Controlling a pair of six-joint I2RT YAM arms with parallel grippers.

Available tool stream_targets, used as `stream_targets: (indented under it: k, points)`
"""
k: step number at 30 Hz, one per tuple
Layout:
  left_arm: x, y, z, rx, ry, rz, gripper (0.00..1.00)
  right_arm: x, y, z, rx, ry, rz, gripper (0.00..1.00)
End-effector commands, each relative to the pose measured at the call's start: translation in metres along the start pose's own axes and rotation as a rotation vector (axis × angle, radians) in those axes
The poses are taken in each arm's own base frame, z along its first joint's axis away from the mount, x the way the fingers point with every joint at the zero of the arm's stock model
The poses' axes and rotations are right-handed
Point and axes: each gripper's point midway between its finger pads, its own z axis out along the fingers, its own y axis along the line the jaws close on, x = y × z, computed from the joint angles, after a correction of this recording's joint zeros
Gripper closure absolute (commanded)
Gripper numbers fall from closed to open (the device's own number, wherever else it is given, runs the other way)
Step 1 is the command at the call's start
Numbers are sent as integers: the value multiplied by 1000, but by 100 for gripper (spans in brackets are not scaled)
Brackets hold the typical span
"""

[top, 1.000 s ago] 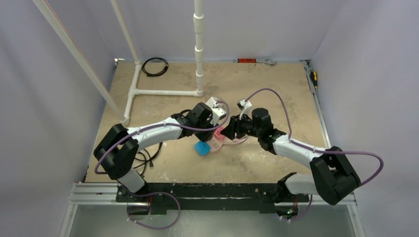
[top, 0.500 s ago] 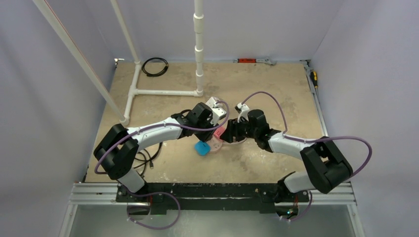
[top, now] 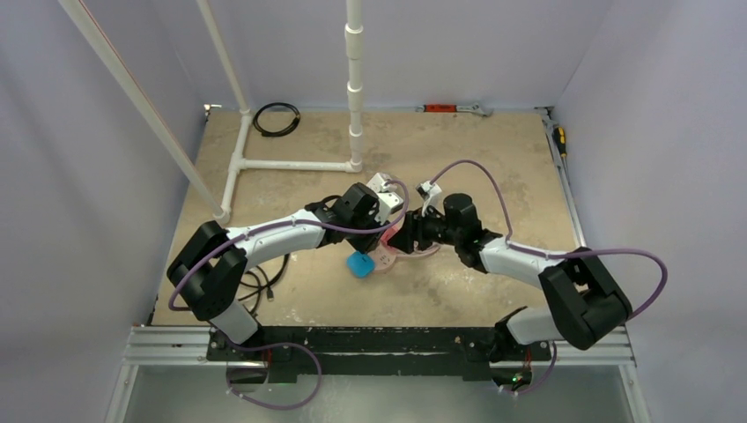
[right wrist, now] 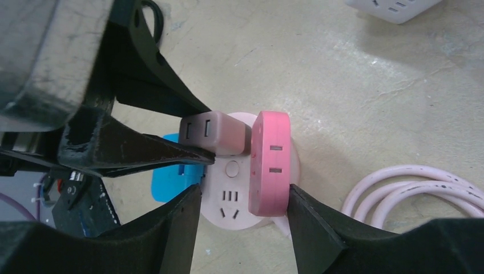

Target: Pull the plug off the socket

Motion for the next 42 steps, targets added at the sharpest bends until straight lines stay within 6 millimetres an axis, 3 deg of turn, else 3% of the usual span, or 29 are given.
stream_targets:
  k: [1, 6, 13, 16, 21, 27, 42]
  points:
    - [-14, 1, -3, -10, -24, 17, 100, -20, 30, -2, -104, -58, -84, 41]
    - [-13, 2, -2, -14, -19, 16, 100, -17, 41, -4, -101, -69, -124, 42]
    - [-14, 2, -4, -14, -23, 14, 100, -19, 12, 0, 142, -88, -148, 40]
    - [-14, 1, -4, -8, -25, 15, 100, -21, 16, -1, 193, -121, -183, 38]
    - [-15, -1, -5, 4, -29, 13, 100, -25, 26, -2, 193, -170, -200, 40]
    - [-15, -2, -5, 11, -30, 12, 100, -17, 18, 8, 221, -132, -210, 46]
    - [-12, -1, -1, 7, -12, 8, 100, -6, 20, 22, 201, -88, -209, 55]
